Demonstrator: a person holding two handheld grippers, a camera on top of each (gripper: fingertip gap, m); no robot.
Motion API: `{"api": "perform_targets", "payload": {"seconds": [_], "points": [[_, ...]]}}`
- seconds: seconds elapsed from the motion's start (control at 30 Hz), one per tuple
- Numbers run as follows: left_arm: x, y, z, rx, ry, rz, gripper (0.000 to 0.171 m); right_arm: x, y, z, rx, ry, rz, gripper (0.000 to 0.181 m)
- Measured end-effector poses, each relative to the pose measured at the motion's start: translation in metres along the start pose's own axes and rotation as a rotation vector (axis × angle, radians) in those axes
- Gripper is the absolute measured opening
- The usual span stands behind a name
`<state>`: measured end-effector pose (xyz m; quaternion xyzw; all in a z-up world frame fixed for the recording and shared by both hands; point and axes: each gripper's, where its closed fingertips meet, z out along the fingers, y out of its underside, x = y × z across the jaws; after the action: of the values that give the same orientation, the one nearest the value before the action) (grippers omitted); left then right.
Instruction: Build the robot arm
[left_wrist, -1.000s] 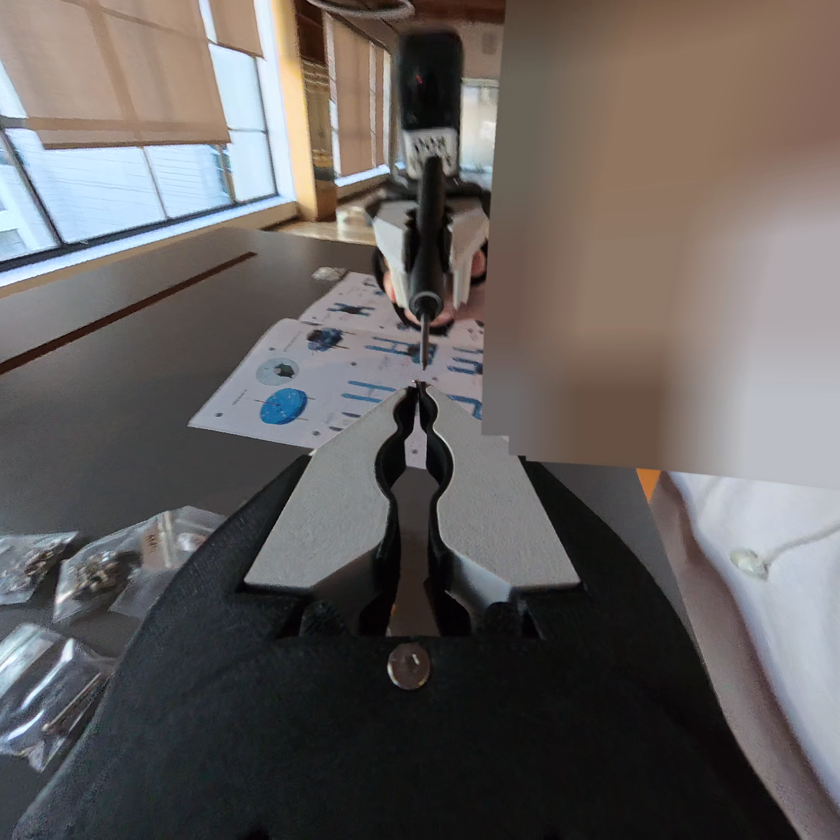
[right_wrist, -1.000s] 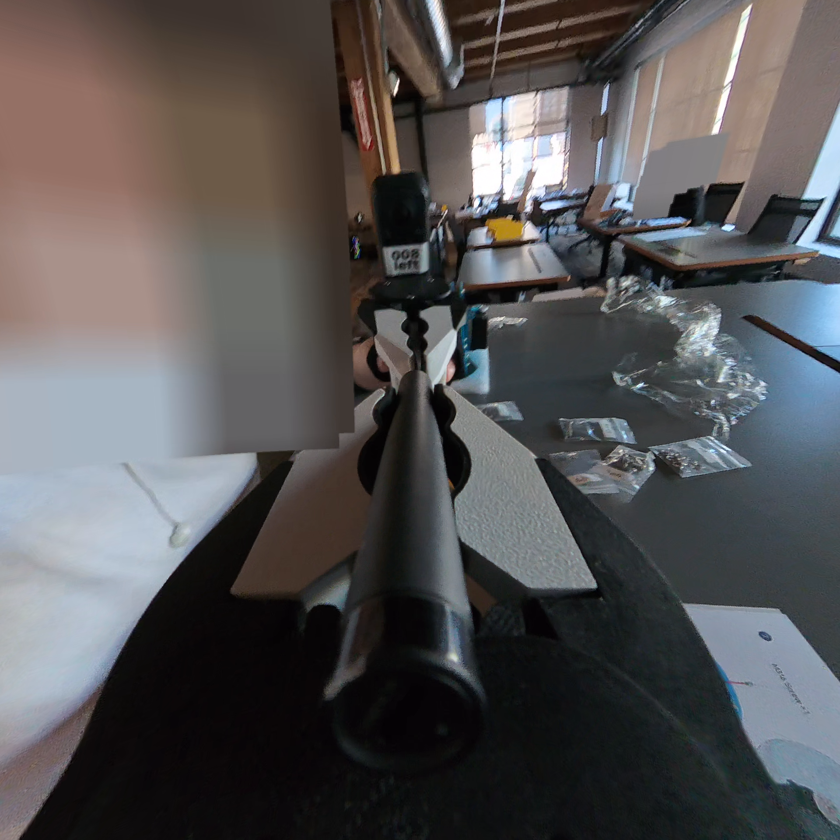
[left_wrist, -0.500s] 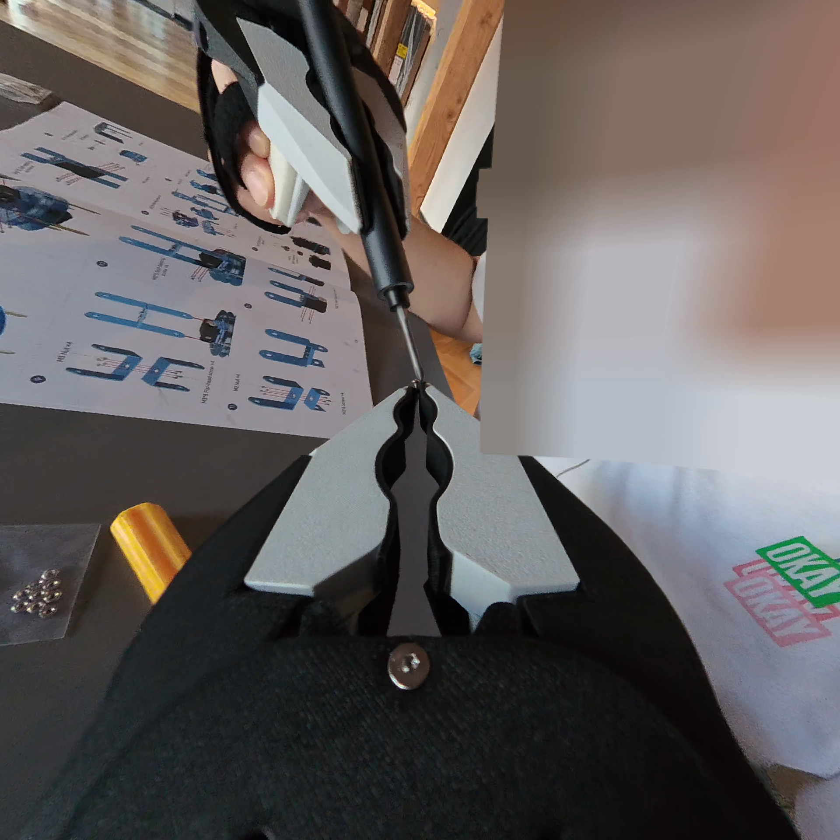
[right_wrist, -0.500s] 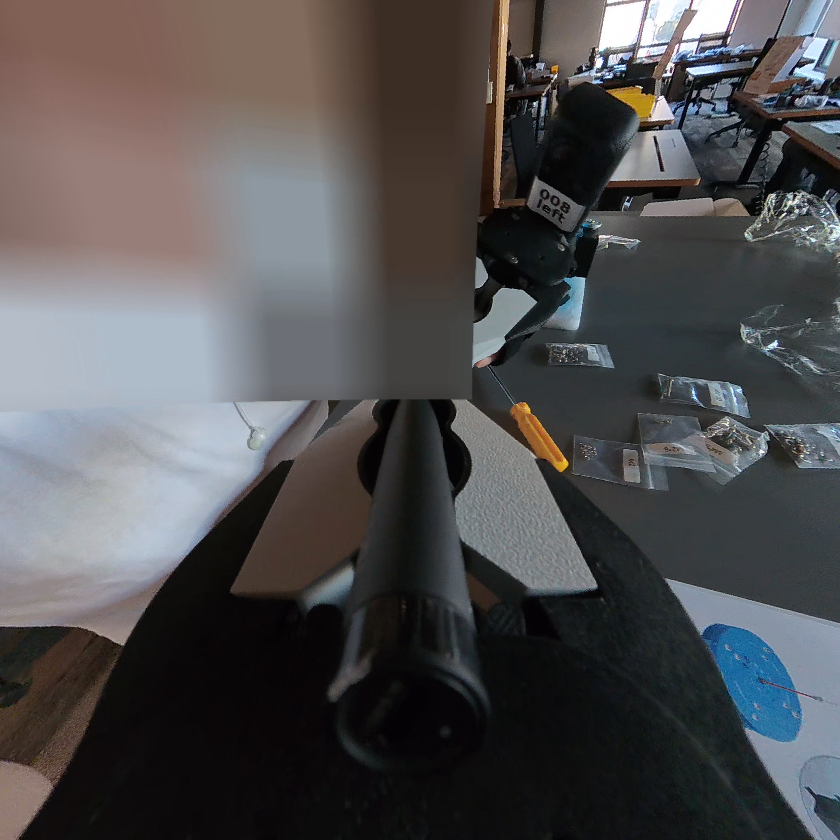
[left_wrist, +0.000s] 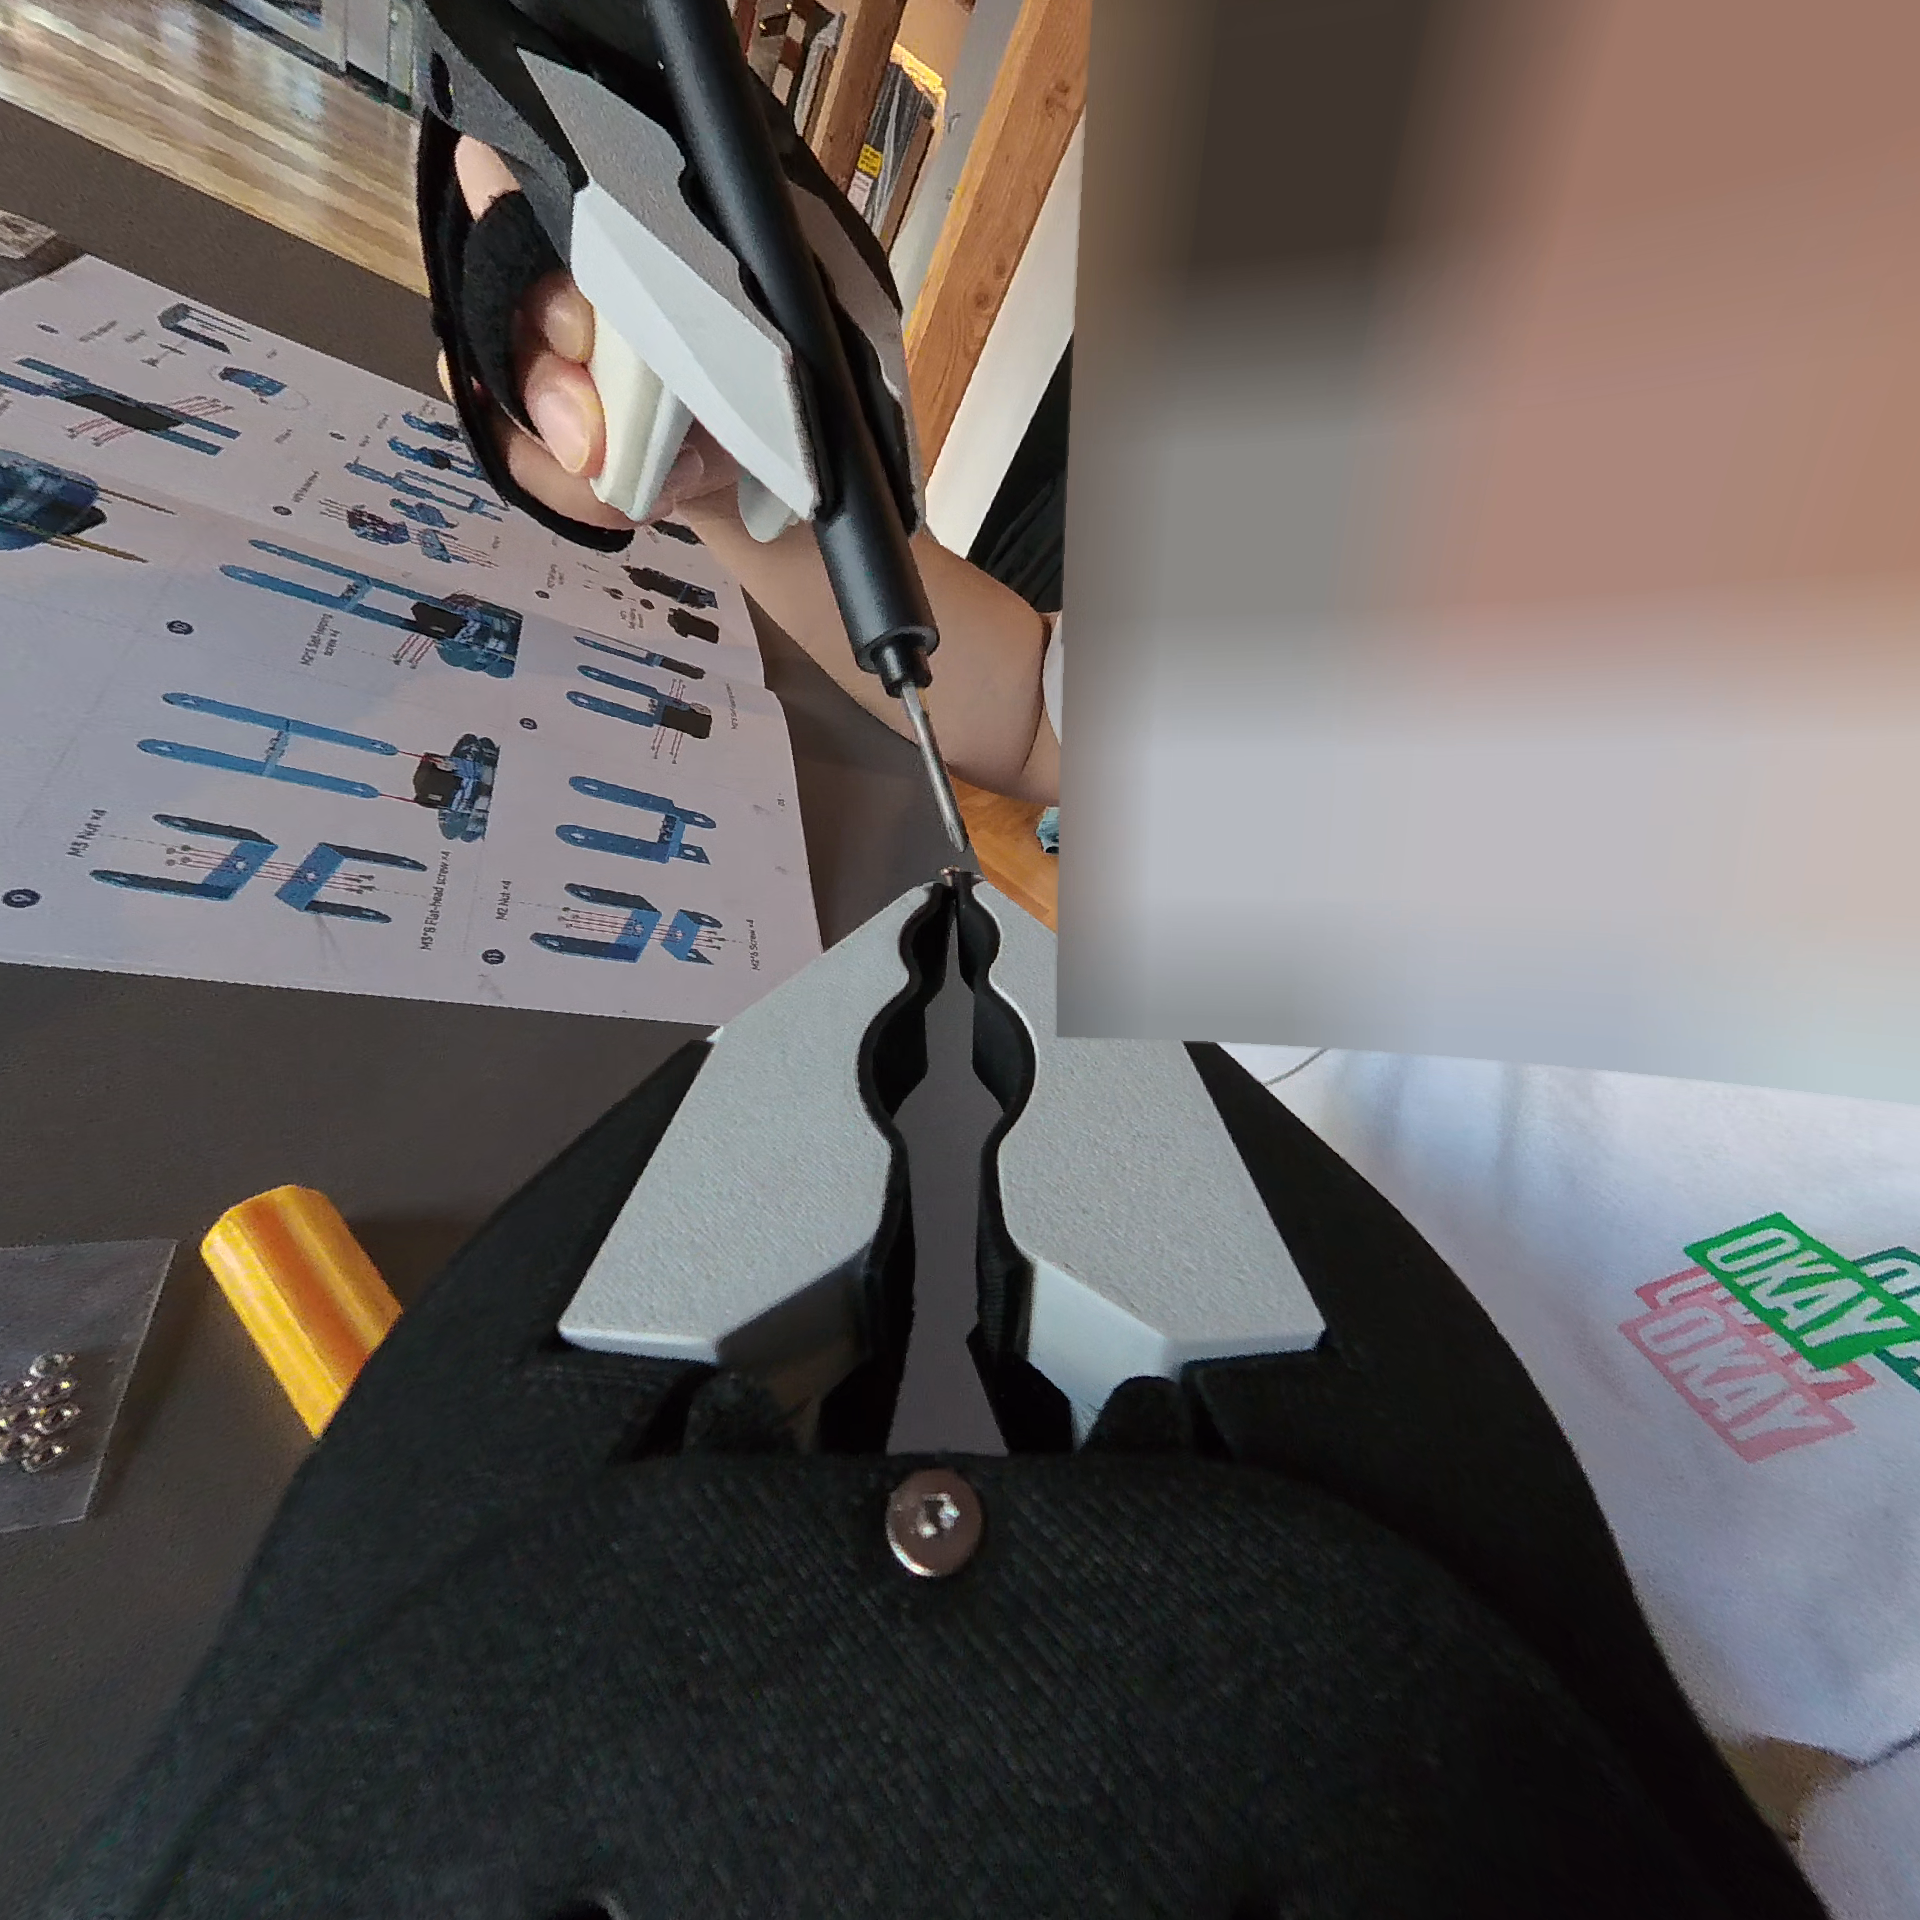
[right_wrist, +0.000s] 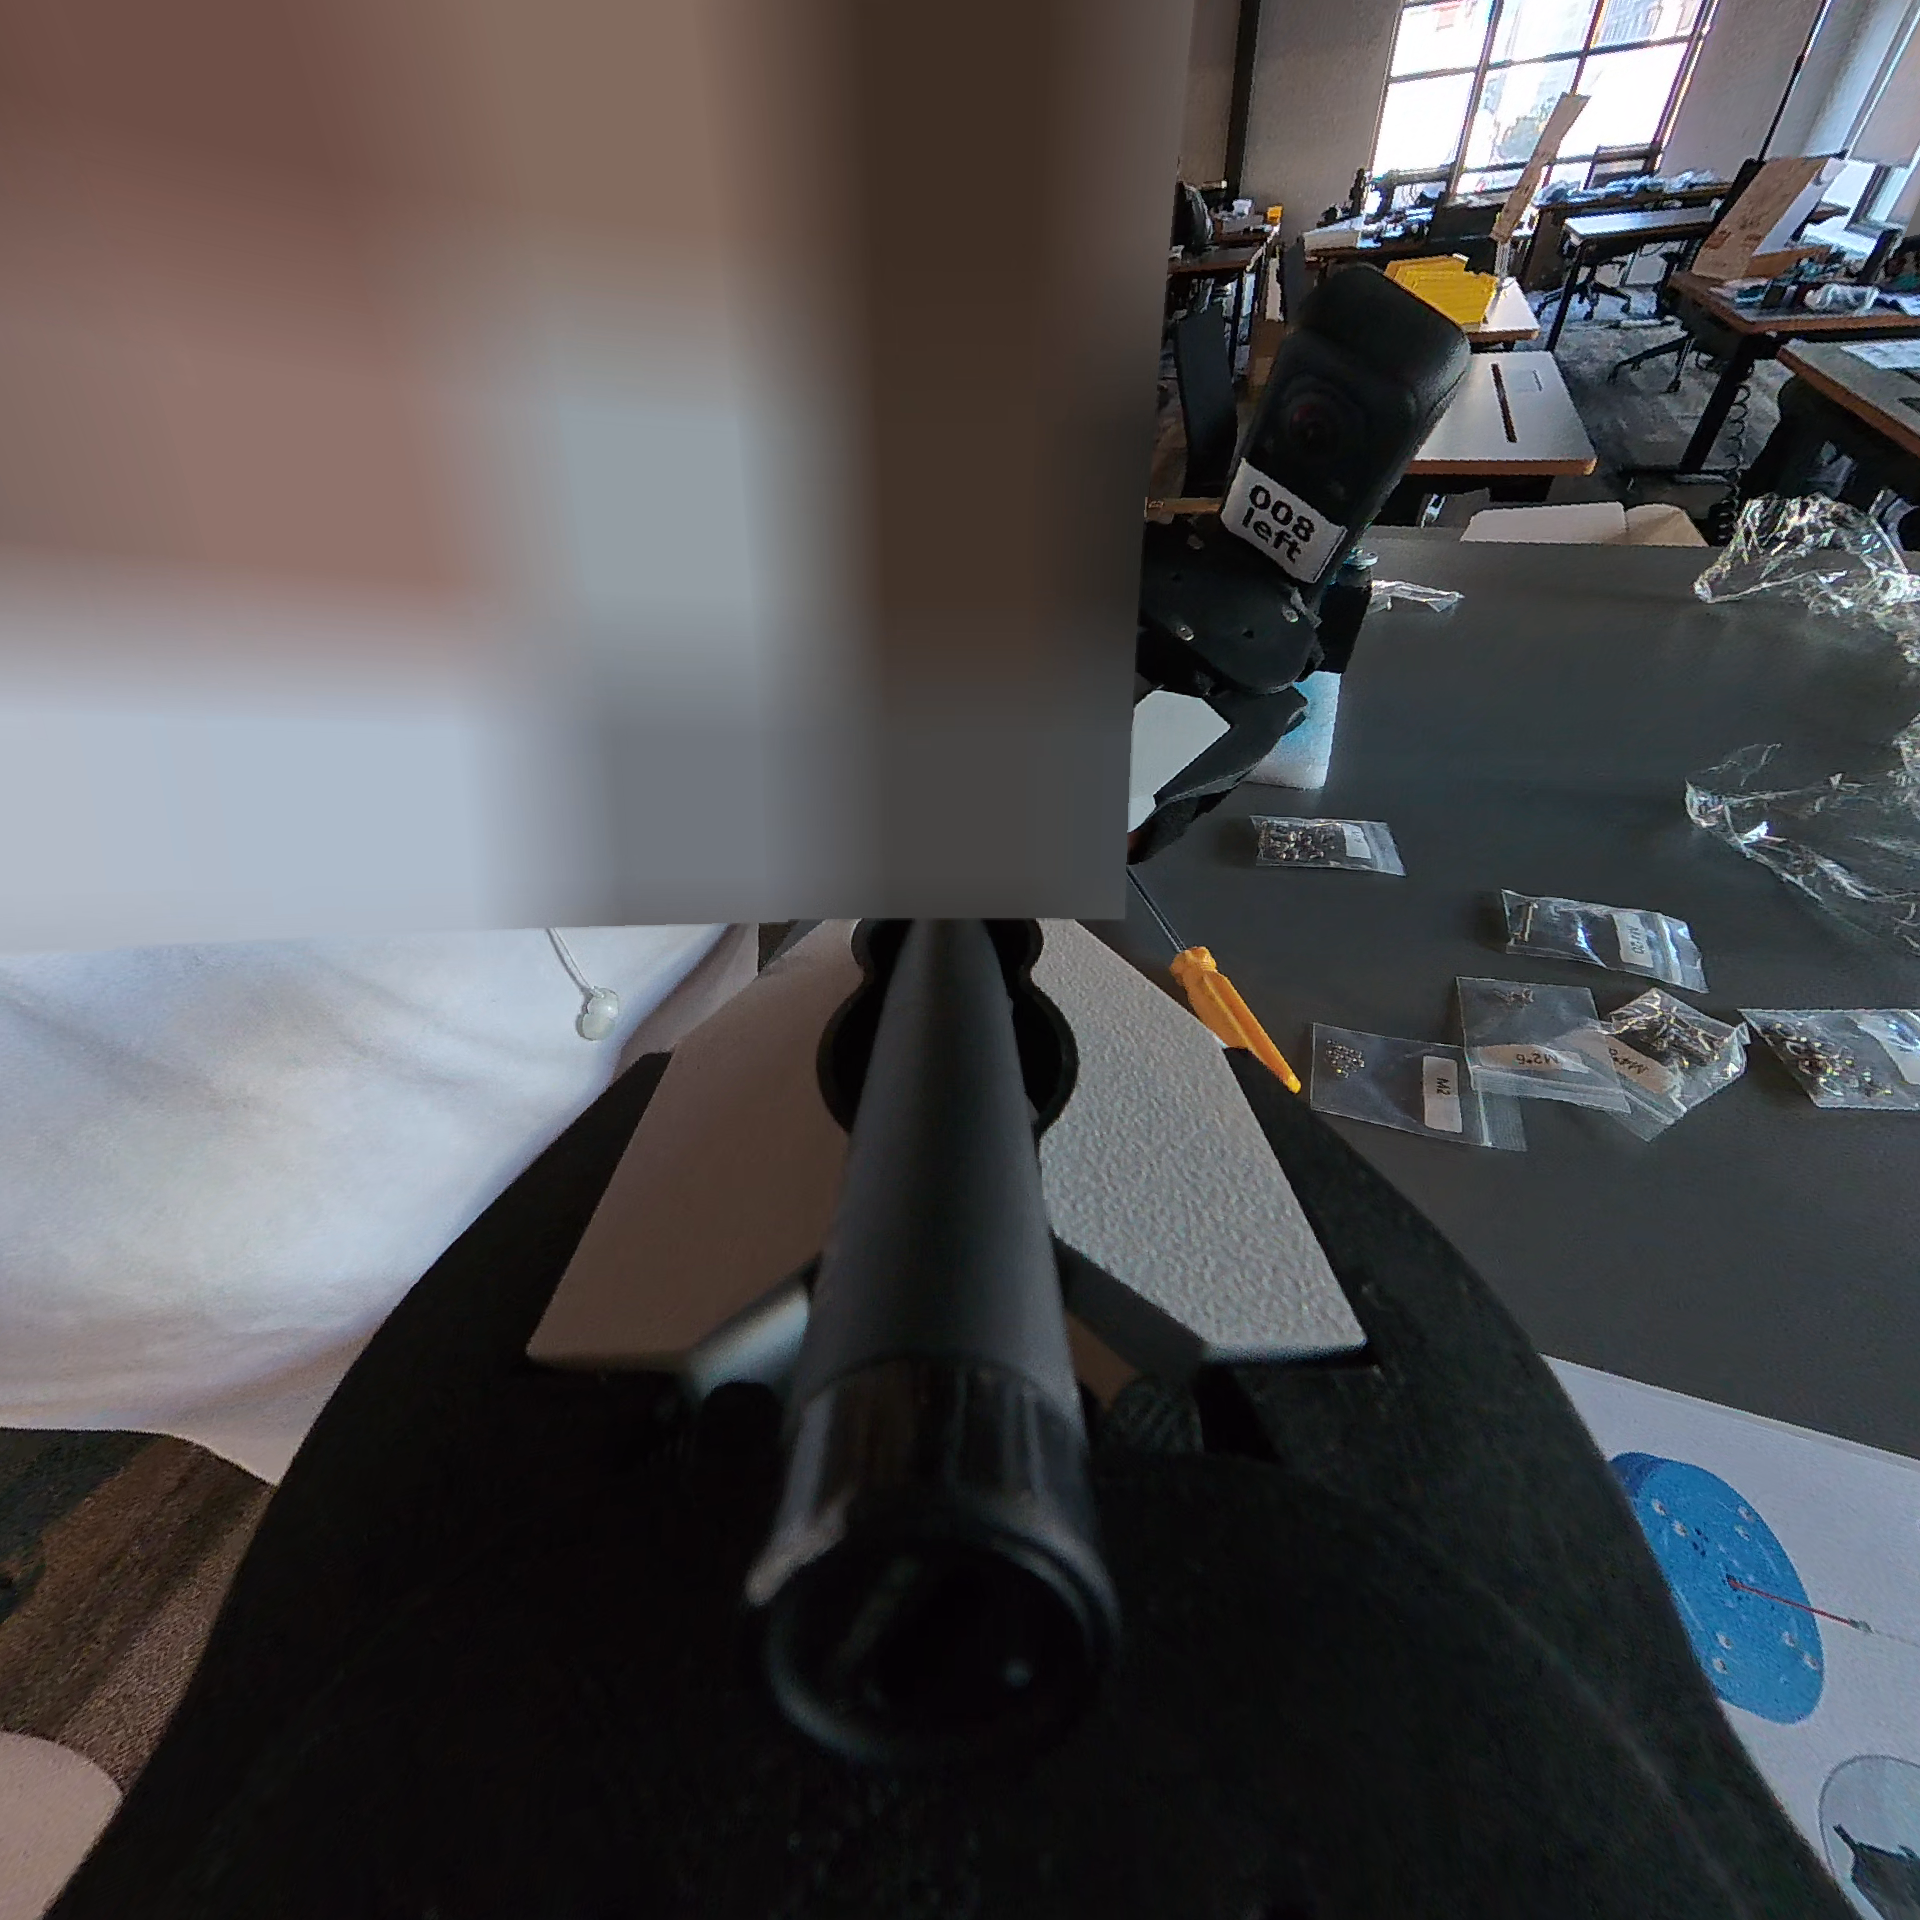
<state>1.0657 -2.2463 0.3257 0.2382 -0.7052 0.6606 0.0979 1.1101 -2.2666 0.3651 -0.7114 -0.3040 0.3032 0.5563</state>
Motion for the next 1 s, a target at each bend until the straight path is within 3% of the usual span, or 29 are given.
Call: {"api": "perform_targets", "payload": {"seconds": [1.0], "points": [[0.0071,0.0014,0.0019,-0.007,0.046,-0.022,0.0,-0.0037,0.0024,0.0034,-0.018,-0.008,-0.028,0.017]]}}
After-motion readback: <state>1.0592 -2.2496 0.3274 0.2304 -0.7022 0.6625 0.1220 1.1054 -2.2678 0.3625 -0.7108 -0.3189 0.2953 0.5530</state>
